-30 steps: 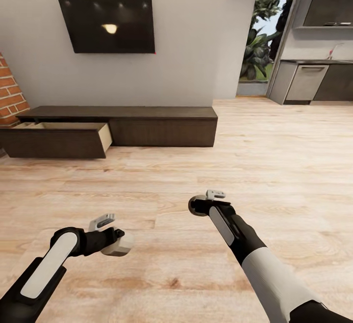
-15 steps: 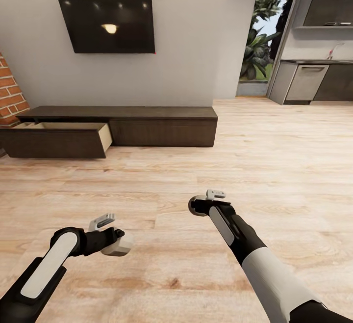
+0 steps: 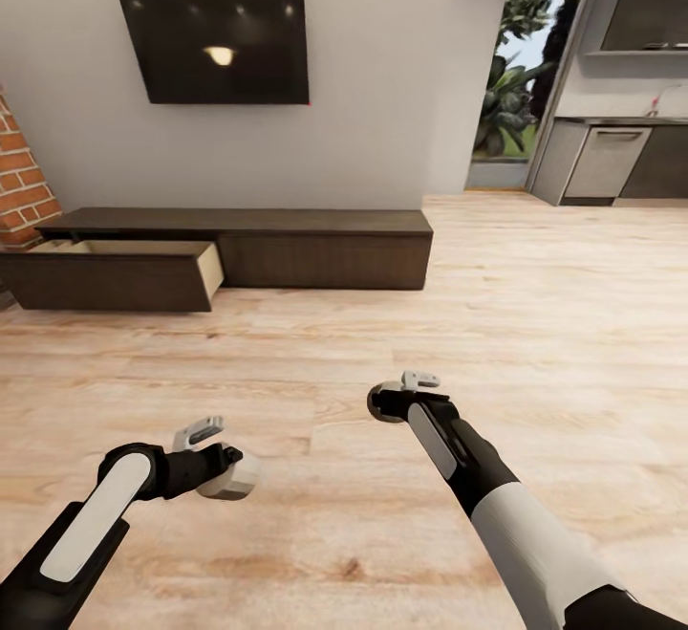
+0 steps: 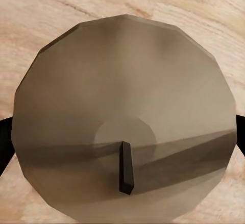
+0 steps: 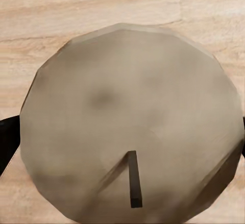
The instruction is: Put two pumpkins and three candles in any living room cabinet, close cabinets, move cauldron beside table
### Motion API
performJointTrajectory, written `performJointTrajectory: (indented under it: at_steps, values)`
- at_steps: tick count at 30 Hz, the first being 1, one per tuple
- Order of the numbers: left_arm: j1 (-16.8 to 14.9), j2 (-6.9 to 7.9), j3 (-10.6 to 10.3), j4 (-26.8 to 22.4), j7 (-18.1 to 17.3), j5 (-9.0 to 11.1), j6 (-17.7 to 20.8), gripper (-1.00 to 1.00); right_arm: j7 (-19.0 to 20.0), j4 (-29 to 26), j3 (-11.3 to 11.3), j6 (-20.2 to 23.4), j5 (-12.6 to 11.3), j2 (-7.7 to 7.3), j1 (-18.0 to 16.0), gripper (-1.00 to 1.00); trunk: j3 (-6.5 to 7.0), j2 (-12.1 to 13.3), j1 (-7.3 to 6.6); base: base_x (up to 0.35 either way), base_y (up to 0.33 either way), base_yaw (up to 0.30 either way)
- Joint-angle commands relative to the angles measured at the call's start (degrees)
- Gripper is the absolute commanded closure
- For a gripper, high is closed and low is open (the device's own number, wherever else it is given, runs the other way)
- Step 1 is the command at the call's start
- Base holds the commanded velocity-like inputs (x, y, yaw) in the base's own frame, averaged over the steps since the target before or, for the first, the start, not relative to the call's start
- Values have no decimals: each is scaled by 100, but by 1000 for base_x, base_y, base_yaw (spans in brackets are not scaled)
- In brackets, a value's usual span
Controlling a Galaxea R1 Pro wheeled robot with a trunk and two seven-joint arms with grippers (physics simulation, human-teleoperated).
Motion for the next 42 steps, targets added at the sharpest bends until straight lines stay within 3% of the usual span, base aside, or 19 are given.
performJointTrajectory:
  at_steps: [1,42]
  values:
    - [-6,4,-10,-4,62,52,-4,100,-55,-11,15,10,-62,-3,-3,100,-4,-2,1,242,190,207]
    - [-3,4,-7,22,61,54,-13,100,-54,2,24,10,-56,-3,-3,100,8,-2,1,248,190,287]
